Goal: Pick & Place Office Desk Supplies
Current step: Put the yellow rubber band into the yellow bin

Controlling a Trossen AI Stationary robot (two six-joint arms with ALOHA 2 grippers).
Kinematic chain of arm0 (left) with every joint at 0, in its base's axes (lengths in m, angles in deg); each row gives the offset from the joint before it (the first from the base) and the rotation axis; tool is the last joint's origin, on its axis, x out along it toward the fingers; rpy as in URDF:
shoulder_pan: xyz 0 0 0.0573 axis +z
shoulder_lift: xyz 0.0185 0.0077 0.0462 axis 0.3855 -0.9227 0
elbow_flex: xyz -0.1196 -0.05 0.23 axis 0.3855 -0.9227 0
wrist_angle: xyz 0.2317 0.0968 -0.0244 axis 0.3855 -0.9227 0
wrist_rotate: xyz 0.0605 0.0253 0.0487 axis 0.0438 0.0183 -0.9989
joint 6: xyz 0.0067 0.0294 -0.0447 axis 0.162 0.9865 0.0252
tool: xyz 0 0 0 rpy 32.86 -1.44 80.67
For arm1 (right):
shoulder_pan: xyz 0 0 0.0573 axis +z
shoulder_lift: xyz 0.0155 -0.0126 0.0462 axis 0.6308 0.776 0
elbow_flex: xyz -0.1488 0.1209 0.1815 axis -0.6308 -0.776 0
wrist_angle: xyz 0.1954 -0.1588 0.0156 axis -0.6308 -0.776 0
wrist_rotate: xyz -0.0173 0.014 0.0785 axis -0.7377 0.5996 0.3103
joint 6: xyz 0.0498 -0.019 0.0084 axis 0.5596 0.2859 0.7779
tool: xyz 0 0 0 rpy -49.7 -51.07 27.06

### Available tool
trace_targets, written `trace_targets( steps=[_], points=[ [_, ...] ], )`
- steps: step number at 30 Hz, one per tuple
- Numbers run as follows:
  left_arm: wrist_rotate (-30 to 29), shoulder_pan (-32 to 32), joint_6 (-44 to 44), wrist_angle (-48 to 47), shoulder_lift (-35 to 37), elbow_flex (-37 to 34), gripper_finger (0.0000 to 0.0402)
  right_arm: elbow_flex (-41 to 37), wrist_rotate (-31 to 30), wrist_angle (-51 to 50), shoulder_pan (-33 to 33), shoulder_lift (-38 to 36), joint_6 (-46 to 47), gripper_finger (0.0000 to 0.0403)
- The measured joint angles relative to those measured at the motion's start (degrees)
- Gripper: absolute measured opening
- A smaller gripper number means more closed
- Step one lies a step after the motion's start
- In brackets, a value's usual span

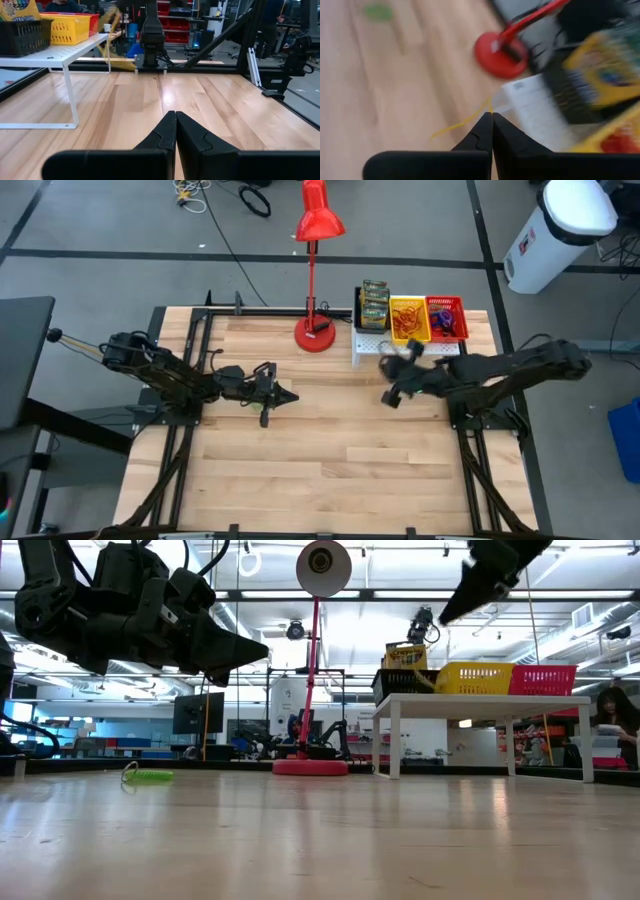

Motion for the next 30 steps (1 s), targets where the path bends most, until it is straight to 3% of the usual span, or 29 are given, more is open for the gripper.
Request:
trace_targets(
  steps=[8,16,22,30],
  points=[
    [-0.05,0.00,0.00,0.02,0.00,0.02,0.0011,0.04,-15.88,1.83,-0.19,-9.78,-4.49,0.0003],
    [-0.15,-0.01,0.00,0.01,0.00,0.01,0.0011,0.04,-26.07,6.71,-2.29,-15.98,-12.02,0.0006],
    [-0.14,0.00,-0.01,0.07,0.00,0.01,0.0011,0.04,-25.68,5.79,-10.70,-17.03,-13.55,0.0006],
    [-0.13,0.00,0.00,0.07,0.00,0.00,0.0011,-2.25,-11.66,7.41,-24.62,-16.07,-13.60,0.0006]
  ],
)
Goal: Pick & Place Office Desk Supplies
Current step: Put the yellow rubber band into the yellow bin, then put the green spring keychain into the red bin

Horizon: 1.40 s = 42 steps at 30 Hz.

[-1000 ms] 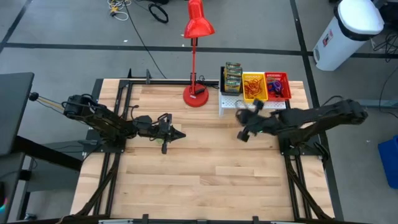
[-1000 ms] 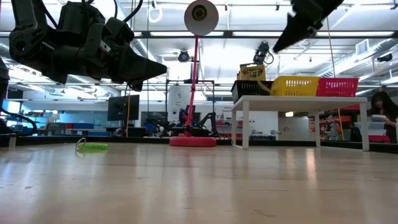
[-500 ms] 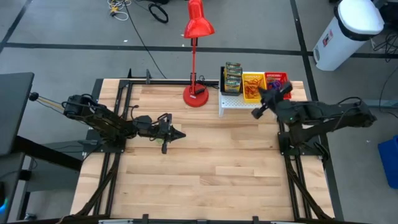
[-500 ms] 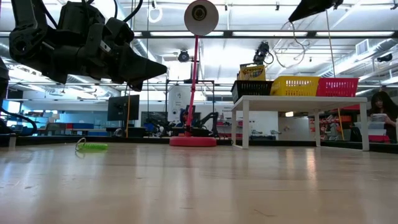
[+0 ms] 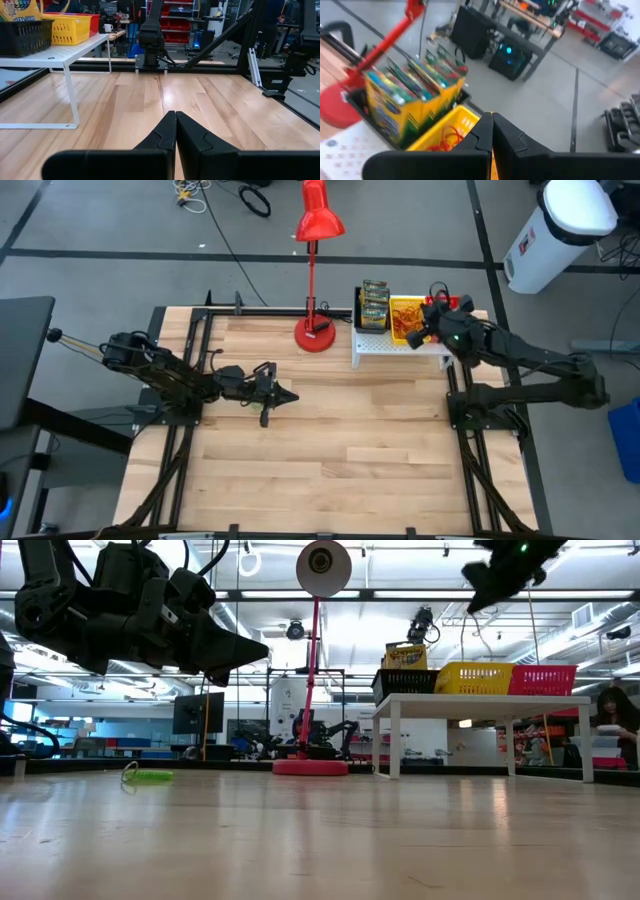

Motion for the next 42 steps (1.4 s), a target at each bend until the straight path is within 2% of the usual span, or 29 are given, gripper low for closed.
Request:
trace_targets(
  steps=[6,9,12,18,21,23,25,27,31,35,37,42],
  points=[
    [0.02,-0.02,0.00,-0.02,0.00,0.02,0.0011,-2.63,6.56,0.09,-5.09,2.45,1.89,0.0010],
    [0.00,0.00,0.00,-0.09,0.00,0.02,0.0011,-3.04,8.52,-0.03,-5.64,4.00,2.05,0.0025],
    [0.01,0.00,-0.15,0.11,0.00,0.02,0.0011,-3.04,6.60,0.13,-5.54,5.06,1.77,0.0059],
    [0.02,-0.01,-0.04,0.28,0.00,0.01,0.0011,-3.04,6.02,0.13,-5.55,4.96,4.13,0.0157],
    [0.00,0.00,-0.05,0.28,0.00,0.02,0.0011,-3.04,10.29,-0.10,-5.55,3.51,4.76,0.0195],
    [0.04,-0.02,-0.46,0.31,0.00,0.02,0.0011,-3.04,16.13,-0.88,-5.55,2.23,6.81,0.0205],
    [0.17,0.00,-1.42,0.34,0.00,0.00,0.0011,-3.04,22.66,-1.56,-4.85,1.23,9.41,0.0201],
    [0.14,-0.01,-1.23,1.38,-0.02,0.01,0.0011,-3.30,25.64,-1.30,-1.95,0.99,9.64,0.0181],
    [0.12,0.00,-1.90,2.55,-0.02,0.40,0.0011,-6.70,23.63,3.91,7.91,1.05,9.40,0.0105],
    [-3.28,-0.01,-2.45,2.63,-0.02,1.83,0.0011,-12.98,22.17,17.09,18.69,1.03,7.77,0.0017],
    [-4.29,0.00,-4.69,2.46,-0.02,2.00,0.0011,-17.11,21.60,25.62,23.63,1.07,6.43,0.0012],
    [-2.16,-0.02,-12.77,2.45,-0.02,2.01,0.0011,-27.69,21.35,45.92,31.71,3.07,4.49,0.0038]
  ],
)
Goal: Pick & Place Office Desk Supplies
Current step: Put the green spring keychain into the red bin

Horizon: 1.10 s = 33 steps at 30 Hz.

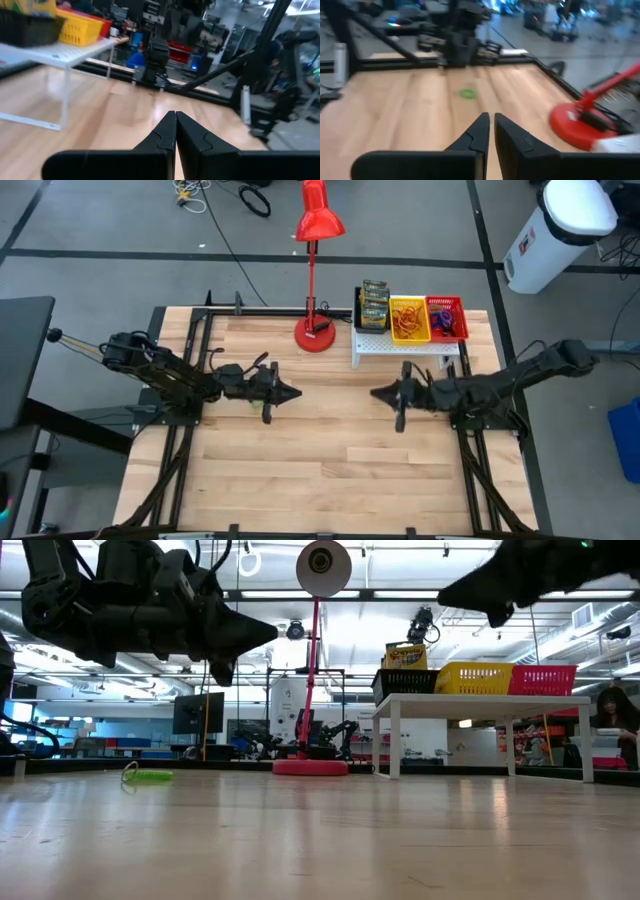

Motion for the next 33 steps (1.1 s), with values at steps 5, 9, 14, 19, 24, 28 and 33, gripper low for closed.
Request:
trace_targets(
  steps=[5,9,14,19,24,28,33],
  points=[
    [5.40,-0.28,-2.55,-4.58,0.00,1.14,0.0011,-6.11,-0.15,11.48,3.04,3.05,-1.78,0.0019],
    [2.94,-2.27,-5.85,-18.94,0.02,4.30,0.0011,-8.36,-0.16,15.81,2.88,6.04,-1.80,0.0005],
    [-3.63,-5.09,-7.74,-44.05,1.45,10.69,0.0027,-9.09,-0.06,18.93,2.86,11.07,-2.69,0.0021],
    [-10.14,-6.76,-9.14,-63.67,4.20,16.97,0.0065,-9.07,0.48,23.67,2.86,16.88,-2.95,0.0015],
    [-14.14,-5.72,-15.32,-81.82,4.22,20.13,0.0101,-9.07,1.46,24.92,2.86,20.20,-2.93,0.0004],
    [-14.95,-3.66,-19.91,-87.45,3.22,19.06,0.0119,-9.07,1.55,26.85,2.86,21.39,-2.92,0.0012],
    [-17.33,-1.79,-21.44,-91.57,3.25,17.96,0.0125,-9.07,1.57,27.46,2.86,21.43,-2.91,0.0022]
  ],
)
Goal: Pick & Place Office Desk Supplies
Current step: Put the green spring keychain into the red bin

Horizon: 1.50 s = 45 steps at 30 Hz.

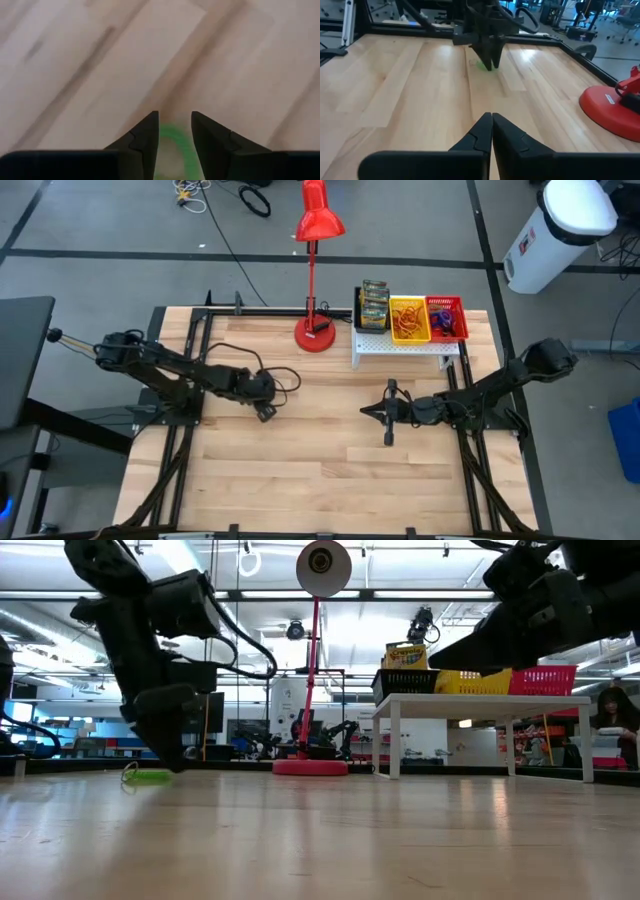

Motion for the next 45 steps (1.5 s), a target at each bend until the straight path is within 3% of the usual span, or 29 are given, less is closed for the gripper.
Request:
trace_targets(
  steps=[10,20,32,41,45],
  points=[
    [-0.28,-0.07,2.47,-6.12,0.84,0.11,0.0125,0.00,0.00,-0.30,0.00,-0.02,0.00,0.0005],
    [0.84,-0.04,1.02,-11.17,0.78,0.31,0.0125,0.00,0.00,-0.50,0.00,-0.02,0.33,0.0019],
    [0.63,-0.07,1.64,-24.86,1.32,4.52,0.0125,0.00,0.02,-0.85,0.00,-0.04,0.44,0.0011],
    [4.22,0.06,4.18,-17.44,1.62,-1.18,0.0123,0.00,0.04,-1.45,0.00,-0.04,1.38,0.0009],
    [2.77,-0.07,4.21,-17.63,1.92,-1.17,0.0096,0.00,0.02,-1.42,0.00,-0.04,1.38,0.0007]
  ],
)
